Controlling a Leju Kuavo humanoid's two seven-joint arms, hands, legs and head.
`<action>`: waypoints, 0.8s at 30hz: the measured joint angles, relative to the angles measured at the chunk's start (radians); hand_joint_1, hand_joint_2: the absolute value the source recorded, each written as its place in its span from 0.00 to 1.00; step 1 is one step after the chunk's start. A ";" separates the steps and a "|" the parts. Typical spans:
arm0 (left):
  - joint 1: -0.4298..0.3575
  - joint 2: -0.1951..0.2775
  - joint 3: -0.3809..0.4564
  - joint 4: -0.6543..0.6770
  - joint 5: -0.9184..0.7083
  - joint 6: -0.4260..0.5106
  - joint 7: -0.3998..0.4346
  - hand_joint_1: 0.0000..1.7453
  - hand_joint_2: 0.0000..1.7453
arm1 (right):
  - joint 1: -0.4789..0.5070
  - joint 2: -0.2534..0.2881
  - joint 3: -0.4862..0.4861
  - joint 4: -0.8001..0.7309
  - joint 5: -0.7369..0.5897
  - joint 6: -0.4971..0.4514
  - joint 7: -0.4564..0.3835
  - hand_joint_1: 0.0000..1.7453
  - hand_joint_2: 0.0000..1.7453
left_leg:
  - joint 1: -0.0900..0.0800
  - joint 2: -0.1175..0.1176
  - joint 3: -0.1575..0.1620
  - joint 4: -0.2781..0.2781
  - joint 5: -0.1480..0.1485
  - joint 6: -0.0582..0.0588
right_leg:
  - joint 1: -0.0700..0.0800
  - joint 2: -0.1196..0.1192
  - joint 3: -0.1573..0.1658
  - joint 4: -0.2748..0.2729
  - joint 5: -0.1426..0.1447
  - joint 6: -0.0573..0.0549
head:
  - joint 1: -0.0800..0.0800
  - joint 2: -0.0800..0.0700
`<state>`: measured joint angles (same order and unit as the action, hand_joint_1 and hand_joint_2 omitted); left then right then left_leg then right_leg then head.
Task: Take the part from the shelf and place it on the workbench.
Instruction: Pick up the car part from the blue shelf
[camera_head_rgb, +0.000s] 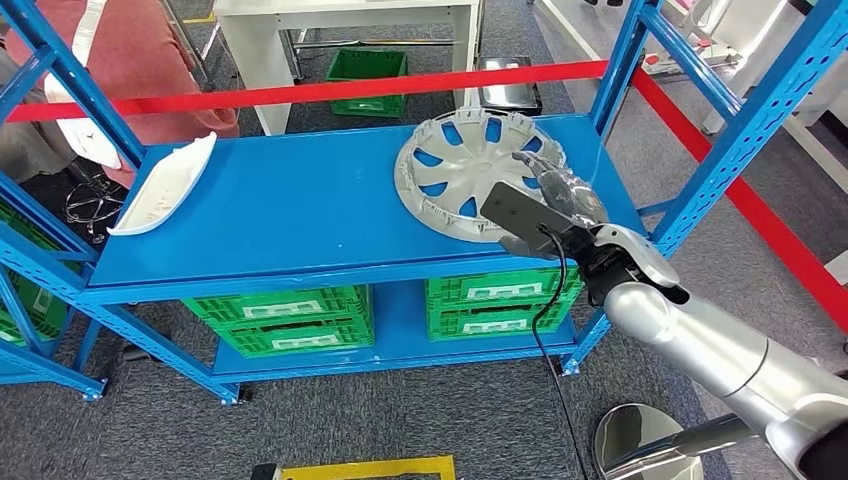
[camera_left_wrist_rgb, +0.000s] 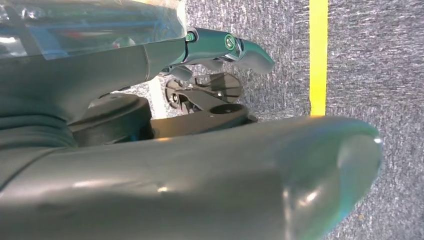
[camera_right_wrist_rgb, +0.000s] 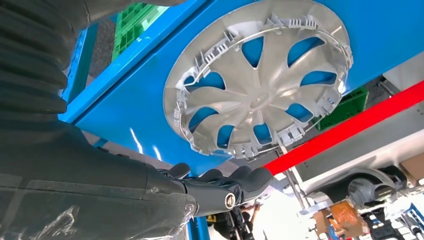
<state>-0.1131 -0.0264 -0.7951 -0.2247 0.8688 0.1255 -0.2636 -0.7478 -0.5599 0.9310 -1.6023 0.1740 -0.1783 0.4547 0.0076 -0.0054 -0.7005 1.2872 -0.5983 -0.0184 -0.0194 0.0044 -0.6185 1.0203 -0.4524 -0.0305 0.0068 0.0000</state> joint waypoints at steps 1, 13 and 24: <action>0.000 0.000 0.000 0.000 0.000 0.000 0.000 0.00 0.00 | 0.001 0.000 0.000 0.000 0.000 0.000 0.000 0.00 1.00 | 0.000 0.000 0.007 -0.019 0.023 0.002 | 0.000 0.001 0.001 0.001 0.000 0.001 | -0.002 0.000; -0.003 0.002 0.000 0.000 0.001 -0.001 -0.001 0.00 0.00 | 0.005 -0.004 -0.011 0.000 0.000 0.000 -0.001 0.00 1.00 | -0.005 0.000 0.121 -0.281 0.132 0.059 | 0.001 0.001 -0.085 0.174 -0.095 0.050 | 0.012 0.000; -0.002 0.001 -0.001 0.000 0.001 -0.002 -0.001 0.00 0.00 | 0.009 -0.007 -0.015 0.000 0.000 0.001 0.000 0.00 1.00 | -0.014 -0.001 0.115 -0.262 0.117 0.034 | 0.010 0.001 -0.004 -0.003 0.004 0.017 | 0.032 0.000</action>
<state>-0.1148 -0.0254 -0.7958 -0.2247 0.8701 0.1231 -0.2647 -0.7386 -0.5666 0.9164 -1.6026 0.1743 -0.1774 0.4547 -0.0065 -0.0062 -0.5858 1.0252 -0.4818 0.0152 -0.0095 0.0050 -0.6226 1.0172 -0.4485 -0.0137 0.0389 0.0000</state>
